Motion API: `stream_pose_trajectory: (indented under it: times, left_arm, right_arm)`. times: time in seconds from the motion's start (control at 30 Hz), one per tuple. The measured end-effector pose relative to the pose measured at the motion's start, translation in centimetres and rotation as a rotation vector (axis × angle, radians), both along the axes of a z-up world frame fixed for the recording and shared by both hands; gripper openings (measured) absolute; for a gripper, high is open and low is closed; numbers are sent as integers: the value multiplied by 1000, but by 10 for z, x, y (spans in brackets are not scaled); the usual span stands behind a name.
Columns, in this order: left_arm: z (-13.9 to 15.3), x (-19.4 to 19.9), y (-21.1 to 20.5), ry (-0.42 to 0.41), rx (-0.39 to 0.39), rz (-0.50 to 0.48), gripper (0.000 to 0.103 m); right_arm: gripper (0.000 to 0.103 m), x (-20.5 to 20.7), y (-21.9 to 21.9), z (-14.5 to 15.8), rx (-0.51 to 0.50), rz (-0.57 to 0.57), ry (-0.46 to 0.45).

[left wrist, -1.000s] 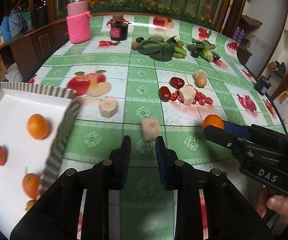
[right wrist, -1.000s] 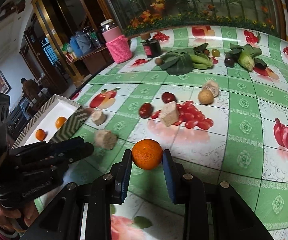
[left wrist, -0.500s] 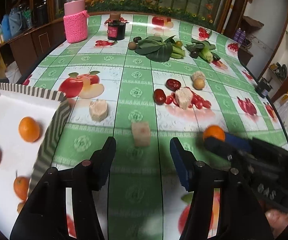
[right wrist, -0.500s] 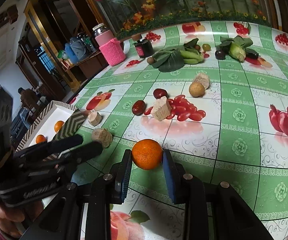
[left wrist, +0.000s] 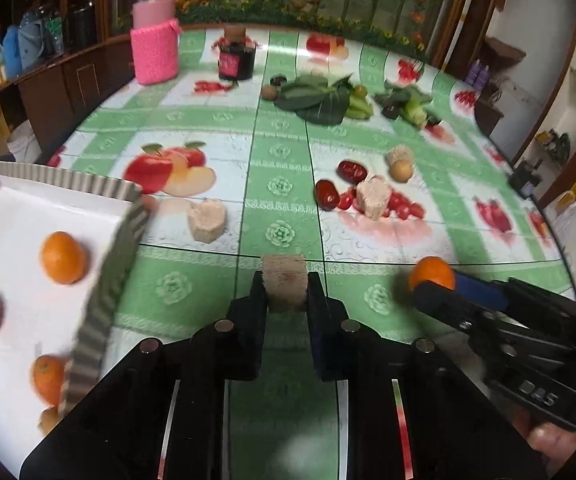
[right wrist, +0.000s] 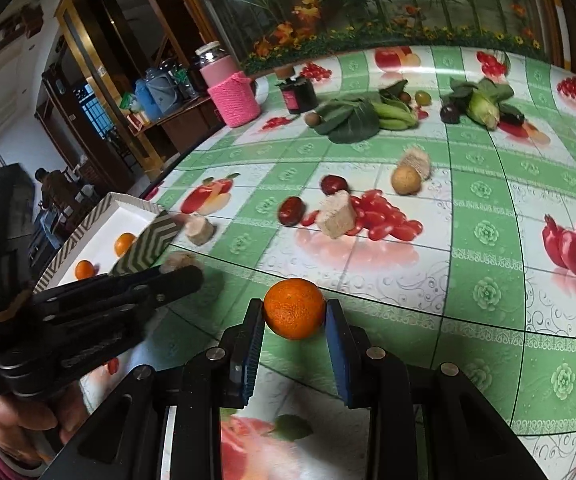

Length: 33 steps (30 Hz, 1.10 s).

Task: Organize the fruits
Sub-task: 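Grasp an orange with the right tool while the left tool grasps a beige cube, then carry the orange and cube over the white tray and open both tools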

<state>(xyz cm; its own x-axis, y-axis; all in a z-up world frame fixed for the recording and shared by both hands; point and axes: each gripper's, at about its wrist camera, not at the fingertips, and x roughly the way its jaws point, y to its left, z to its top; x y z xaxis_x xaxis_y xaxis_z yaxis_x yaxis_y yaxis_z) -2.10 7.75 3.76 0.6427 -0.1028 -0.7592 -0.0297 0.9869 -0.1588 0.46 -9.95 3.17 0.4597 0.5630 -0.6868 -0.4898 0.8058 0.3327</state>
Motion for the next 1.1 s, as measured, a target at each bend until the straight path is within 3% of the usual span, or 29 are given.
stream_pose_trajectory:
  times: [0.27,0.43,0.73,1.1]
  left_arm:
    - [34,-59,38,-58,66,31,18]
    - [44,-95,89,-78,140,142,18]
    - [30,-127,154,-50,162,279,18]
    - [16,-138,179,-18,179,327,18]
  right_arm:
    - [30,-26,29,20,40,75,-29]
    - [30,-44,64,30,47,153,-49]
    - [30,-67,131,37,16,280,-67]
    - [30,-84,202,32,-46,427,-73]
